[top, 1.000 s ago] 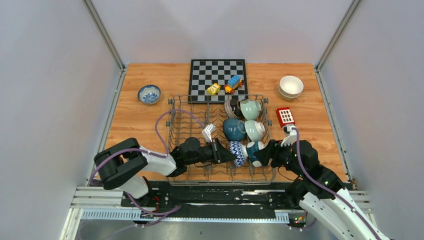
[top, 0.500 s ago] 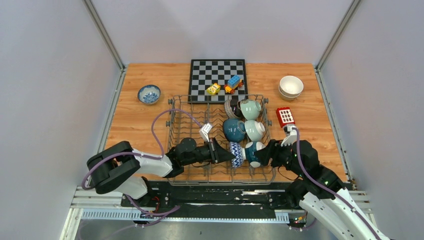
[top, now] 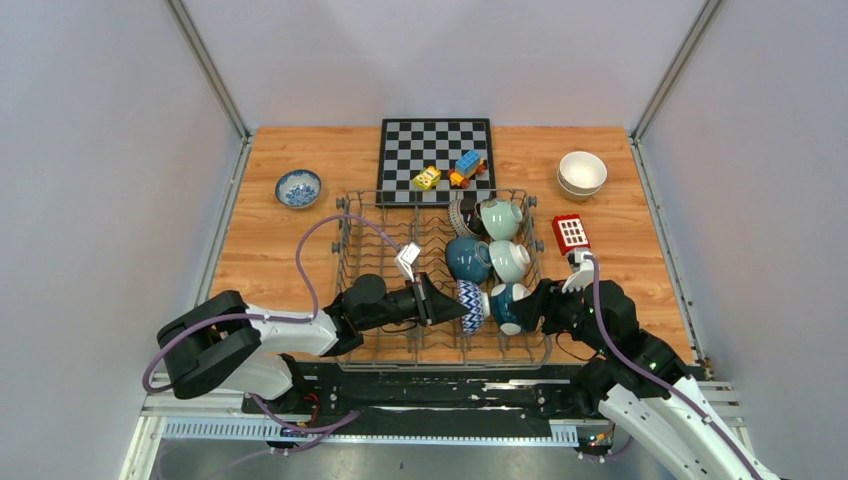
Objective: Unload the bowls from the dish rack
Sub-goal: Pick up the bowl from the dish rack, then place the bowl with the bowl.
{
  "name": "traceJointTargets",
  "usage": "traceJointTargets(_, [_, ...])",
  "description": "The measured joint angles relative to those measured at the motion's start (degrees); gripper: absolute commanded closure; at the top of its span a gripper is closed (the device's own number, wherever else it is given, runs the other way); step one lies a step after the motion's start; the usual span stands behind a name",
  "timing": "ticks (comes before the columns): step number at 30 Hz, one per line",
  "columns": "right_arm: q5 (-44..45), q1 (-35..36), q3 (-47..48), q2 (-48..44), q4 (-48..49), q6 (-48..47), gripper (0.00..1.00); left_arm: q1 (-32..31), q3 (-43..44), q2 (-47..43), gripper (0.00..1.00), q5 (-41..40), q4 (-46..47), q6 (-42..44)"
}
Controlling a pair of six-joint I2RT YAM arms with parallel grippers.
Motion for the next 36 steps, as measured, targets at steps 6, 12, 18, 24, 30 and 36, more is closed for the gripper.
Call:
traceJointTargets(6, [-0.02, 0.0, 0.35, 0.02, -0.02, -0.02, 0.38, 0.0, 0.0, -2.51, 1.0, 0.04, -1.95, 0.85])
traceJointTargets(12, [-0.02, 0.0, 2.91, 0.17, -0.04, -0.04, 0.37, 0.0, 0.02, -4.76, 1.0, 0.42, -4.55, 1.92])
traceJointTargets(18, [0.0, 0.0, 3.13, 0.44, -0.04, -0.07, 0.37, 0.0, 0.07, -7.74, 1.0, 0.59, -7.5, 2.73])
traceJointTargets(24, [0.24, 0.0, 5.55, 0.96, -0.24, -0.15, 0.37, 0.0, 0.37, -12.98, 1.0, 0.44, -12.52, 4.39])
traceJointTargets(30, [0.42, 0.0, 10.51, 3.58, -0.28, -0.81, 0.37, 0.0, 2.47, -20.0, 1.0, -0.46, -21.55, 7.74])
traceJointTargets(36, [-1.33, 0.0, 17.03, 7.17, -0.48, -2.34, 0.37, 0.0, 6.78, -24.79, 1.0, -1.03, -31.76, 12.7])
